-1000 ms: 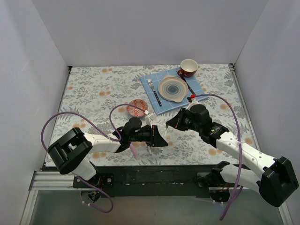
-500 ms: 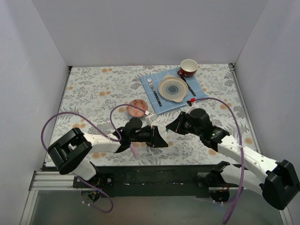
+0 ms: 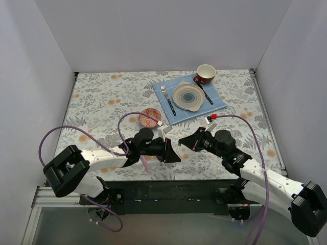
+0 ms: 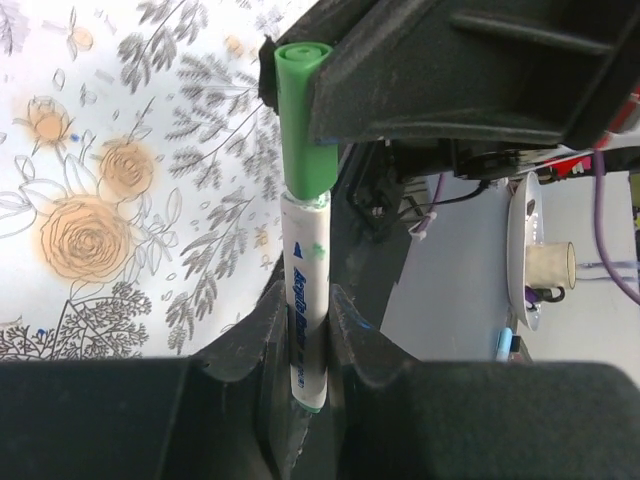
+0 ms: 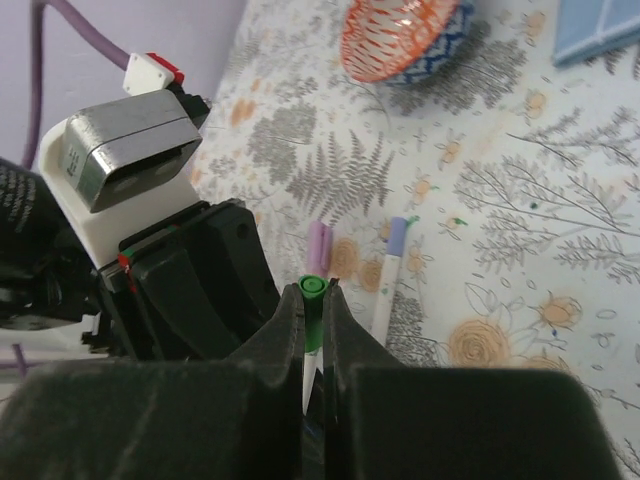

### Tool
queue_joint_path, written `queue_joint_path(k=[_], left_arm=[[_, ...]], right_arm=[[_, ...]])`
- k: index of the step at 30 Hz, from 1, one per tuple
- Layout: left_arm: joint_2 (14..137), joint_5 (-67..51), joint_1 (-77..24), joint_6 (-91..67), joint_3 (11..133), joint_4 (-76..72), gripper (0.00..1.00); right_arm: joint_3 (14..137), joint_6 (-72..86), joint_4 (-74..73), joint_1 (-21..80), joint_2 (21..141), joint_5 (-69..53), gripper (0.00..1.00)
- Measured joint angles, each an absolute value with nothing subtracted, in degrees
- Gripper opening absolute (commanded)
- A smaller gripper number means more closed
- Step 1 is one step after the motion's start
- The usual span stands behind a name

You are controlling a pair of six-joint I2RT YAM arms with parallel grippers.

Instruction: Insert the pens into the pen caps

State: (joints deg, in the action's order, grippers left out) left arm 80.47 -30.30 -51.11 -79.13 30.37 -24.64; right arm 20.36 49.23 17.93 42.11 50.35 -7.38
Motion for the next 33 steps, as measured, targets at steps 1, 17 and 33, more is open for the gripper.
queue_joint_path(k=[1,17,33], left_arm=[[78.8,-30.3,-51.1,-78.4,30.4,-23.9,0.0],[63.5,-31.7,-50.8,-64.3,38.6,-20.3,0.0],[59.7,-32.2,-50.8,-60.7,38.6,-16.7,0.0]], right_arm=[[19.8,49.1,19.8,42.1,49.2,-8.1,0.12],[36.3,42.0,20.5,43.3,47.2,-17.5,0.78],[44.7,37.0,16.6,43.3,51.0,-19.0,0.58]])
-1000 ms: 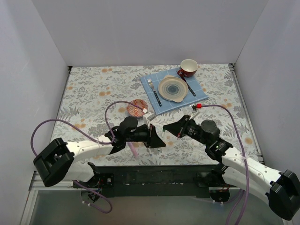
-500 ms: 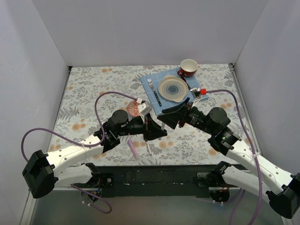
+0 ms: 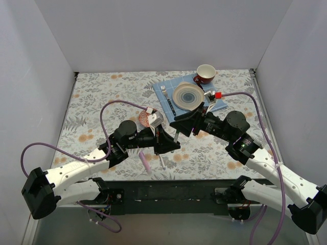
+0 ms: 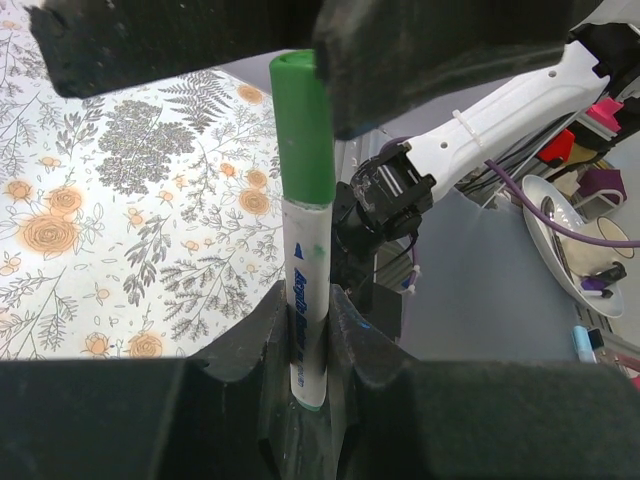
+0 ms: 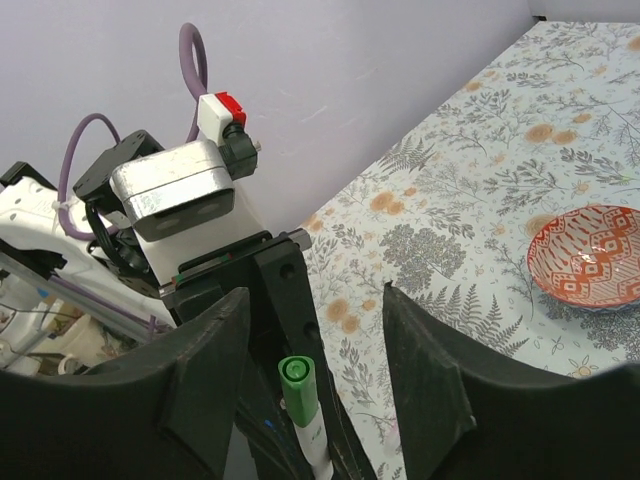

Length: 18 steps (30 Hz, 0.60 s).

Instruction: Insert the pens into the pen caps

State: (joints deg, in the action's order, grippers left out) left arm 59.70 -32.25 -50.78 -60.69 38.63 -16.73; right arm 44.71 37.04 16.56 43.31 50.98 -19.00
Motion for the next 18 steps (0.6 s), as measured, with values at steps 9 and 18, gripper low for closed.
queue_joint_path(k=[9,18], left_arm=[[59.5,-33.1,-50.8,-61.1,38.6,-16.9,0.0],[59.3,-33.6,-50.8,-62.6,37.9,-18.0,0.0]], right_arm=[[43.6,37.5,18.6,43.3,50.7,-21.3,0.47],[40.6,39.2,23.0,43.5,50.6,-24.0,0.01]])
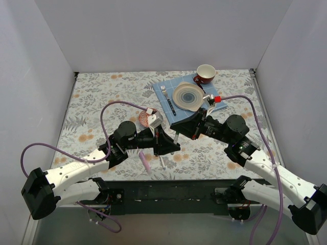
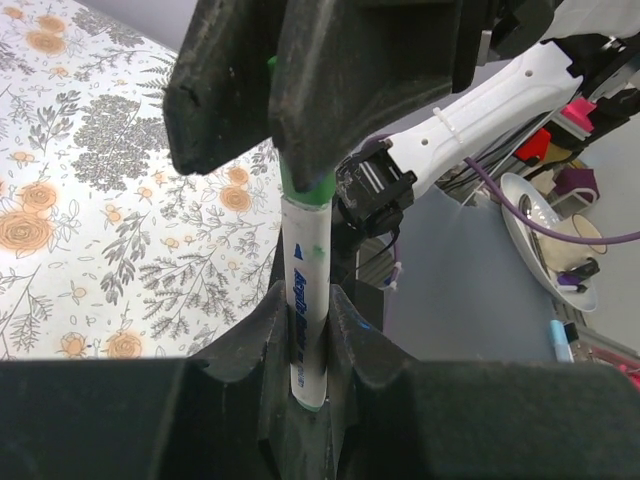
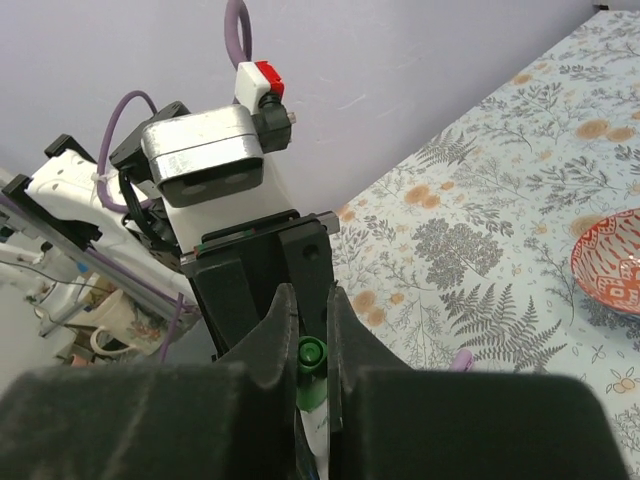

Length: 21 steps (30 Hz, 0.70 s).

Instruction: Insert the pens into the pen caps

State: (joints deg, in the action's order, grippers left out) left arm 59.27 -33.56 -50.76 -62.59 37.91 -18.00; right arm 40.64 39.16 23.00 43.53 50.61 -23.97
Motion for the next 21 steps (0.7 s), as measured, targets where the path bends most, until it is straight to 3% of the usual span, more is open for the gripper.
queue_joint_path(k=[21], left_arm=[[60.9,-40.9,-48.6,-63.7,38.5,-16.2,0.0]], right_arm=[[33.1,38.9,31.0,44.2,47.6,-24.3,0.01]])
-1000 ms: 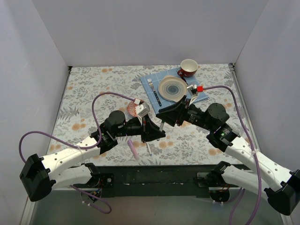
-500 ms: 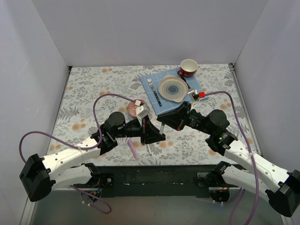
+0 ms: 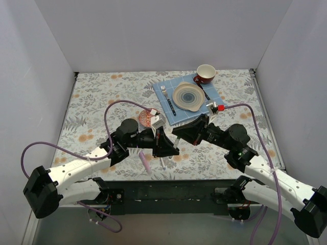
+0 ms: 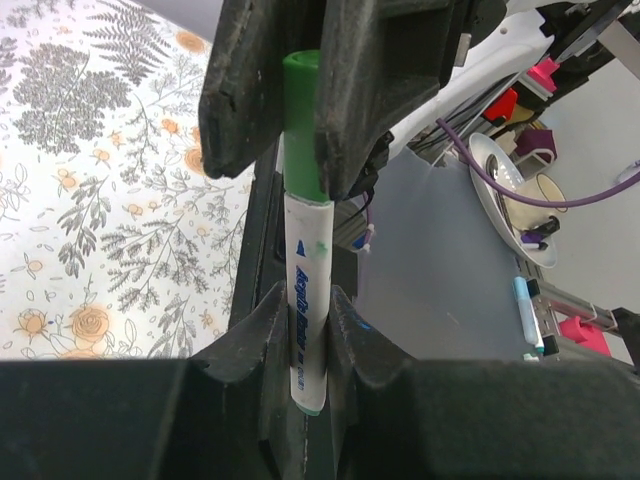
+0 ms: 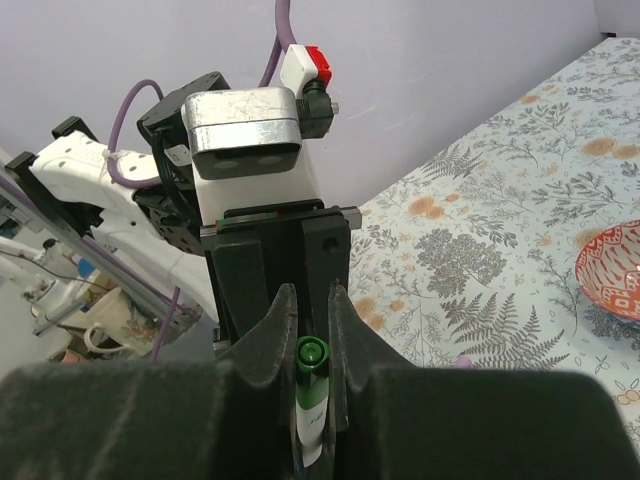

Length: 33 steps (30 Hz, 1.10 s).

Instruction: Insert the pens into the pen caps

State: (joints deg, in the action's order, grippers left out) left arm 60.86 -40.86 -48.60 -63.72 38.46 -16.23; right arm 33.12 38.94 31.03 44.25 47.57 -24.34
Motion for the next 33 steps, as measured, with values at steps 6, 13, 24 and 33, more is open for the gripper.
queue_joint_path(k=[6,13,24,33], left_arm=[[63.4,-43.4,-48.2,-62.3,40.3,-13.7,0.0],[65.3,-45.5,-47.6,-61.3,42.9,-13.5,0.0],[69.8,-54.2,-43.2,-62.0,48.2,-13.2,0.0],[71.0,-56.7,-40.7,-59.0,52.2,-7.2,0.0]], right_arm=[[28.0,41.5,37.8,45.8,46.9,-19.6,0.01],[28.4,41.5,39.0,47.8,46.8,-14.9,0.01],[33.2,36.7,34.9,48.5,48.6,-11.6,0.01],[36.2,33.5,31.5,48.5,49.8,-10.3,0.01]])
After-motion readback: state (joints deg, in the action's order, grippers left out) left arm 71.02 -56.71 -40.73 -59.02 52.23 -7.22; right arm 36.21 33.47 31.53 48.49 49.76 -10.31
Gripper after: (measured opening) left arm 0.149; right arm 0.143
